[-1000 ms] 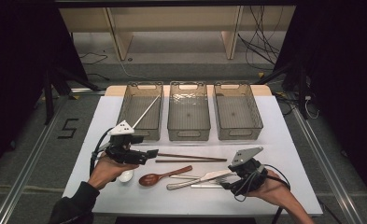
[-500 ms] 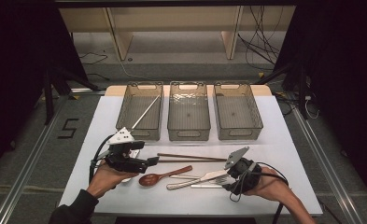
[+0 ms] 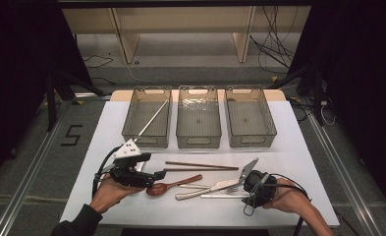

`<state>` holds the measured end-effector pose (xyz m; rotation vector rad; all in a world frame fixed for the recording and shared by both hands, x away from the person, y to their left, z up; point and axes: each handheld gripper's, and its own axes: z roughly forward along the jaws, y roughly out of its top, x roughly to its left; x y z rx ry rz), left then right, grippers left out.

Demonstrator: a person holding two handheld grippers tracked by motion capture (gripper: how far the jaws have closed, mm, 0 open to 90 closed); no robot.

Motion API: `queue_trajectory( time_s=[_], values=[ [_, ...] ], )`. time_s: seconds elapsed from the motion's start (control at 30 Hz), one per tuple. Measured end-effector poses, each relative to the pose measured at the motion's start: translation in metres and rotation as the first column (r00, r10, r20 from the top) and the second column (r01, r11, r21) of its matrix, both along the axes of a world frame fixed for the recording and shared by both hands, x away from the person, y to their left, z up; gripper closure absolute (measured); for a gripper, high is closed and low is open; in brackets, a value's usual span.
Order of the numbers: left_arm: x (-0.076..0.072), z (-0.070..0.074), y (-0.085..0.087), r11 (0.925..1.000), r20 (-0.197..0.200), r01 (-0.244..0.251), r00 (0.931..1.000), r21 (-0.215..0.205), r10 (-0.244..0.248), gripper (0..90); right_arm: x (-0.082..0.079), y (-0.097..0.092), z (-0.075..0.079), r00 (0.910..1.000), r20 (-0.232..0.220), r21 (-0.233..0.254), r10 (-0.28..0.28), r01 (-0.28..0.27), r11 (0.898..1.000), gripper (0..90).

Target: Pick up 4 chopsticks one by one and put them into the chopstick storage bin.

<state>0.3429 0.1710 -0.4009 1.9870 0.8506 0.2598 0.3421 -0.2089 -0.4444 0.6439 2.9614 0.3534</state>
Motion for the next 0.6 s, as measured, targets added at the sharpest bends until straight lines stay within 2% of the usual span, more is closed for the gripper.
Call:
queue_trajectory(
  time_s=[0.07, 0.3, 0.47, 0.6],
  values=[
    [-0.0007, 0.0006, 0.0002, 1.0, 0.0, 0.0, 1.0, -0.005, 0.0, 16.0, 0.0015, 0.0018, -0.0009, 0.9998, -0.021, -0.01, -0.003, 0.003, 1.0, 62.4],
    [-0.0003, 0.0003, -0.0025, 0.9998, -0.006, 0.002, 1.0, -0.018, -0.002, 16.0, 0.0073, 0.0021, -0.0049, 0.999, -0.043, -0.027, -0.005, 0.003, 1.0, 70.0],
    [0.0, -0.0022, -0.0045, 0.9999, -0.008, 0.012, 0.9999, 0.005, -0.012, 16.0, 0.0097, 0.0056, -0.0088, 0.9986, -0.053, -0.057, 0.008, -0.011, 0.998, 73.4],
    [0.0, -0.0016, -0.0048, 1.0, -0.005, 0.009, 0.9999, -0.002, -0.009, 16.0, 0.0082, 0.0078, -0.0089, 0.9985, -0.051, -0.076, 0.021, -0.025, 0.997, 75.4]
  ],
)
